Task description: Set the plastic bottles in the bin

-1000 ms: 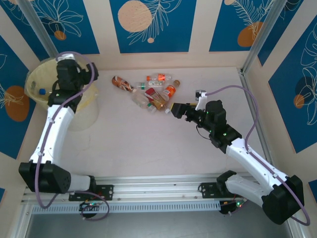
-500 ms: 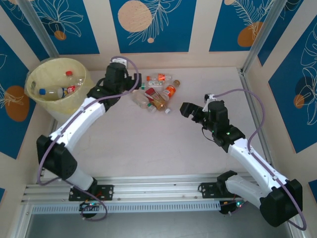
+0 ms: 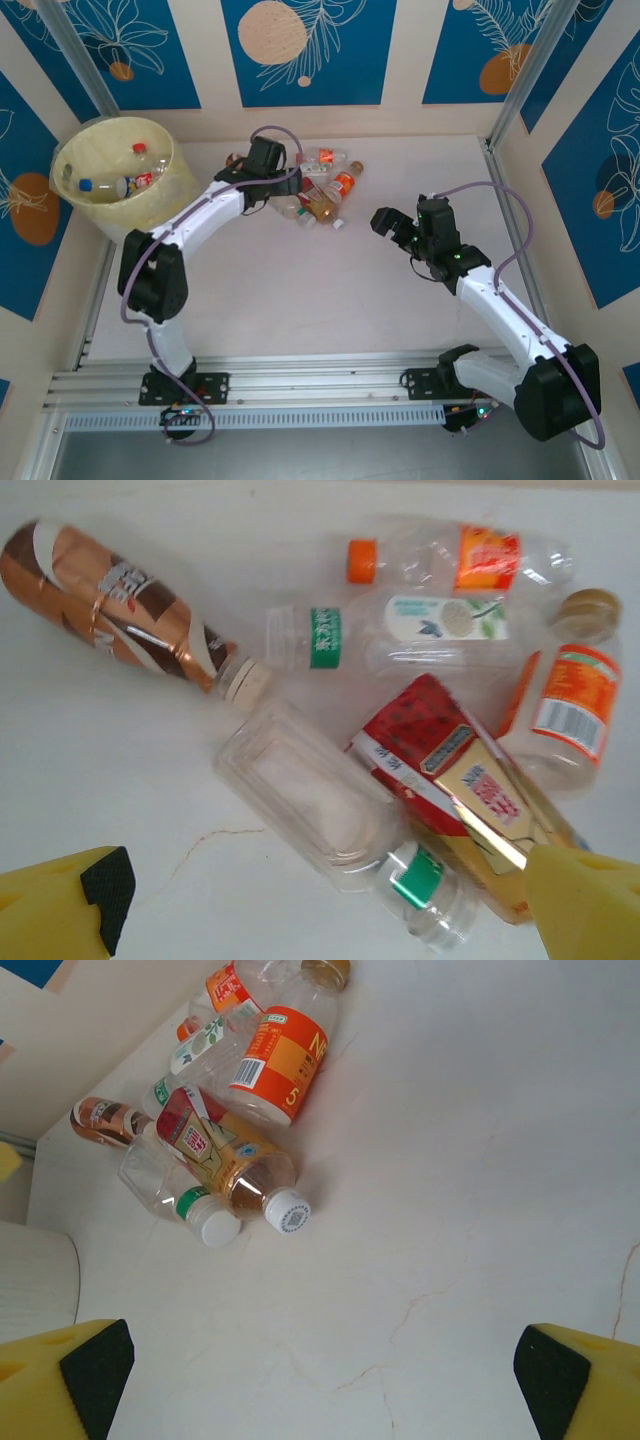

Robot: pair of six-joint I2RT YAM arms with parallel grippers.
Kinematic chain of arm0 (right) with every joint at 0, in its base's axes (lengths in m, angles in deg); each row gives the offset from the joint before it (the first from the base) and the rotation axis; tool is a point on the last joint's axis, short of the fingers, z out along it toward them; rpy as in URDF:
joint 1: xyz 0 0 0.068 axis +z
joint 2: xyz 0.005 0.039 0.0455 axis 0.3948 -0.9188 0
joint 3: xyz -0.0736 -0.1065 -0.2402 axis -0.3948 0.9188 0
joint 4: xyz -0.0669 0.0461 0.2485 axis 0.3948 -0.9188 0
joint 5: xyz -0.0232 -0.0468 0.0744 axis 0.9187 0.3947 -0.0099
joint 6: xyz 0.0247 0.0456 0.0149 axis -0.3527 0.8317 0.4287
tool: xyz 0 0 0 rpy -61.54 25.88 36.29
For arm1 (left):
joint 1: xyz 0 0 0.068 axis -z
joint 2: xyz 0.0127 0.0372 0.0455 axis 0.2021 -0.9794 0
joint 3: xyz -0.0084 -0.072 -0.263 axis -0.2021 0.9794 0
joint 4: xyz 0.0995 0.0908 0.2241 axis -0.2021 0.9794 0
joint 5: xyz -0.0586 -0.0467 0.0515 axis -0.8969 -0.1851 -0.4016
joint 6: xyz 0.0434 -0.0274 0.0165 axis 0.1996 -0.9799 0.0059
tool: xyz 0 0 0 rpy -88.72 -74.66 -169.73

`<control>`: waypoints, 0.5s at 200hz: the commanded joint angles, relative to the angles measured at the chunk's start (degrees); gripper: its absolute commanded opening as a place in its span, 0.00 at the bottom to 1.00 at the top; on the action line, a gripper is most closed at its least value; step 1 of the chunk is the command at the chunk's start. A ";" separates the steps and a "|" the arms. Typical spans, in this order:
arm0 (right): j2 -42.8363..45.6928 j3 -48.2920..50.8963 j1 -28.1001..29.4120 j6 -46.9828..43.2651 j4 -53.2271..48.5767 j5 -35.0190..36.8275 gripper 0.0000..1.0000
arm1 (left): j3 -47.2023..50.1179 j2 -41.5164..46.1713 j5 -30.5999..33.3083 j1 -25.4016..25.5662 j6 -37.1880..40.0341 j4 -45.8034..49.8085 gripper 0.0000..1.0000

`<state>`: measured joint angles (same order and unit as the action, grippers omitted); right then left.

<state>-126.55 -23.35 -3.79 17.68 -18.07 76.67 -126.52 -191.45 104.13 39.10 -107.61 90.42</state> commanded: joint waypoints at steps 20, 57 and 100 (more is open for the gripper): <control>0.53 -1.78 -0.42 1.46 -1.95 -0.62 1.00 | -4.64 -6.86 7.20 -0.33 -16.39 6.46 1.00; 2.66 -1.74 -0.53 0.92 -3.94 -0.38 1.00 | -11.25 -13.59 9.24 -0.59 -24.78 12.39 1.00; 6.63 -0.13 -0.96 1.17 -5.33 0.94 1.00 | -17.01 -19.80 8.64 -1.75 -29.65 15.08 1.00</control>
<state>-122.55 -23.37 -4.27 18.29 -21.63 76.69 -138.92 -207.89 111.37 38.62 -132.03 101.33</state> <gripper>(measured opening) 0.999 0.999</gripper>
